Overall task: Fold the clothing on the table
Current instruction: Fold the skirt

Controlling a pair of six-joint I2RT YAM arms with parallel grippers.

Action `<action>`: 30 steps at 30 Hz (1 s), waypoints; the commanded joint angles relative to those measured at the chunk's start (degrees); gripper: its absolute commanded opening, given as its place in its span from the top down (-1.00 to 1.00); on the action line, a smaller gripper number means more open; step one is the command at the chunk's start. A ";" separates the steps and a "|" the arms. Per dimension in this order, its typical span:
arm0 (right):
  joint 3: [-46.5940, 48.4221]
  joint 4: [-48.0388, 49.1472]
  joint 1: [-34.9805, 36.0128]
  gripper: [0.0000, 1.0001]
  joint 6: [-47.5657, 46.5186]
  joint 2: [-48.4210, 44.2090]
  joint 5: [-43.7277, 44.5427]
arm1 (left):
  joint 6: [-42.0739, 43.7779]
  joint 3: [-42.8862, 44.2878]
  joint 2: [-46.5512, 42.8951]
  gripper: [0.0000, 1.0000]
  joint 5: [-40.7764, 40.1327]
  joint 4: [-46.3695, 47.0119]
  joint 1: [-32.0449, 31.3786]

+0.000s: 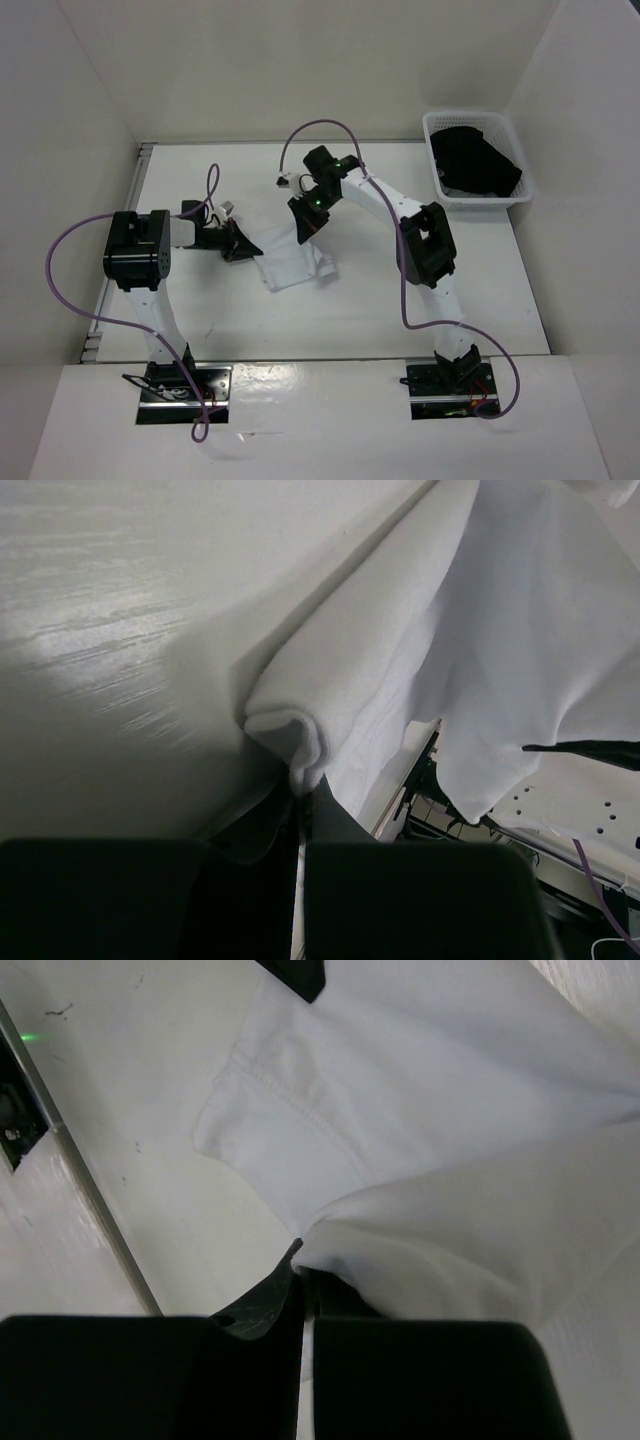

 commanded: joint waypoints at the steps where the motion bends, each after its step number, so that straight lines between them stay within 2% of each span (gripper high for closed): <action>1: 5.37 -0.43 1.14 1.00 1.38 0.62 -3.23 | 2.54 0.29 2.23 1.00 -5.26 -1.09 -0.27; 15: 20.40 -5.96 6.31 1.00 1.91 12.83 -4.29 | 2.54 0.29 2.23 1.00 -4.73 -1.09 -0.27; 24: 37.09 -12.83 8.78 1.00 1.29 20.83 -4.29 | 2.54 0.29 2.23 1.00 -4.20 -1.09 -0.27; 30: 41.32 -14.85 10.89 1.00 0.77 24.00 -4.29 | 2.54 0.29 1.71 1.00 -4.20 -1.09 -0.27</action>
